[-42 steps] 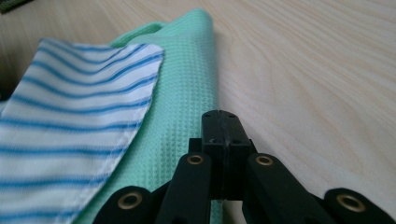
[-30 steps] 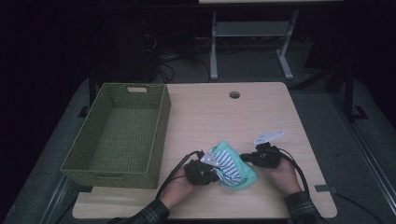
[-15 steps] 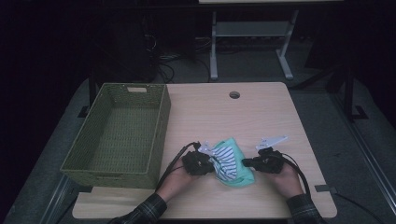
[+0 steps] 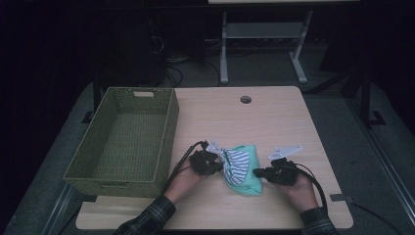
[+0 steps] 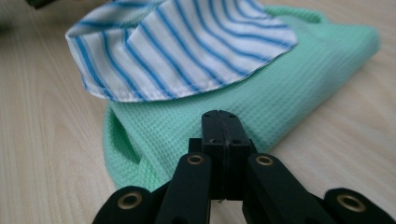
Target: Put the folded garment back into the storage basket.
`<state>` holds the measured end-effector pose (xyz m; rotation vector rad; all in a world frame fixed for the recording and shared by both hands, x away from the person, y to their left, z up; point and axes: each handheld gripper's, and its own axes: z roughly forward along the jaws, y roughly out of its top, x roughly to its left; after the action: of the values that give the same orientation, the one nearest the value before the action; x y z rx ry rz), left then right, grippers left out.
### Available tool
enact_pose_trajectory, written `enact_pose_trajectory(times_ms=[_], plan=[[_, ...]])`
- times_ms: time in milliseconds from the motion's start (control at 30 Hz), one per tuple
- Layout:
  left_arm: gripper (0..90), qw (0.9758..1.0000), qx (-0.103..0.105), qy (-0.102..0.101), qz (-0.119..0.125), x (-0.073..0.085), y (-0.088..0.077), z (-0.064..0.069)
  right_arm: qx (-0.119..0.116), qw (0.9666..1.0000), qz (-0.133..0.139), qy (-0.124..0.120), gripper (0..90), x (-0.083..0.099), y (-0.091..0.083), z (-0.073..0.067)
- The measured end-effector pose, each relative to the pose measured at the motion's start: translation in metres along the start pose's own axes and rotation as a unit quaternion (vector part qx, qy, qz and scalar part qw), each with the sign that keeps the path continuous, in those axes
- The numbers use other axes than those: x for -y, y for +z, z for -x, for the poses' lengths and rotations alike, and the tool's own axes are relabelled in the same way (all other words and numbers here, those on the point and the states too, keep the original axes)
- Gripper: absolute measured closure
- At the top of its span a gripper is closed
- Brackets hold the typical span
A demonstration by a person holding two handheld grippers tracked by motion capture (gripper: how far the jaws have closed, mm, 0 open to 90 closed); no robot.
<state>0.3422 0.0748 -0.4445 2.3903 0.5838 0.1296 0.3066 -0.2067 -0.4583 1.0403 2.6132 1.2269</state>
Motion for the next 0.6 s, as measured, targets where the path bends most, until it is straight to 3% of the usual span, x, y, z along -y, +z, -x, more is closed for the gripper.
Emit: enact_pose_trajectory(times_ms=[33,133,300,433,600], plan=[[85.8,1.0,0.001,-0.005,0.005,0.0,-0.002,0.0,0.002,1.0,0.006,-0.001,87.7,0.001,-0.002,0.002],[81.4,1.0,0.001,0.006,0.004,-0.002,-0.011,0.0,0.015,0.9997,0.018,0.009,81.1,0.007,-0.009,0.005],[72.3,0.9995,0.013,0.002,0.028,-0.005,-0.025,0.001,0.045,0.9983,0.026,0.025,55.2,0.021,-0.02,0.014],[66.3,0.9993,0.015,0.016,0.031,-0.011,-0.03,0.004,0.081,0.9961,0.018,0.029,38.0,0.031,-0.026,0.017],[53.9,0.9986,0.024,0.026,0.039,-0.022,-0.031,0.002,0.097,0.9942,0.019,0.041,17.5,0.045,-0.032,0.022]])
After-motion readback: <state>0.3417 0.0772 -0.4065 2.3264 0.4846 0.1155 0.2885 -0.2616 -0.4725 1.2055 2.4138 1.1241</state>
